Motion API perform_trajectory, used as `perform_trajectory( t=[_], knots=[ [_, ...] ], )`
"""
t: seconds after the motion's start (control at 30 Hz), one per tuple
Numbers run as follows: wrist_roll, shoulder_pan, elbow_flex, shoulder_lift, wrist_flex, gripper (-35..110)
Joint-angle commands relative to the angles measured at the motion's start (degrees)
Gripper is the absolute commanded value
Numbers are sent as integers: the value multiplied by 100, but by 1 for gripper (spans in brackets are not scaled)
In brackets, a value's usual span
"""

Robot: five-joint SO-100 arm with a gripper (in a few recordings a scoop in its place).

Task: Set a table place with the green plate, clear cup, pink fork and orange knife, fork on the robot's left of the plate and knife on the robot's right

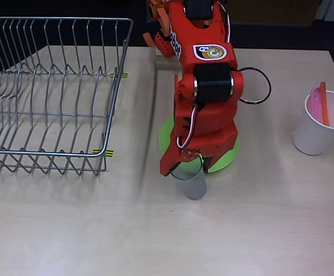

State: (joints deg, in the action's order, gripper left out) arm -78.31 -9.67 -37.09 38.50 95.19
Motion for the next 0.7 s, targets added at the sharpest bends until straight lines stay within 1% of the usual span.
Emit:
perform_trajectory(
  t=[0.0,0.3,0.53,0.67],
  knots=[
    [-35,18,141,35,53,29],
    [176,70,1063,-510,132,30],
    [18,53,1257,-624,510,44],
    [-26,9,1257,-580,562,46]
  ],
)
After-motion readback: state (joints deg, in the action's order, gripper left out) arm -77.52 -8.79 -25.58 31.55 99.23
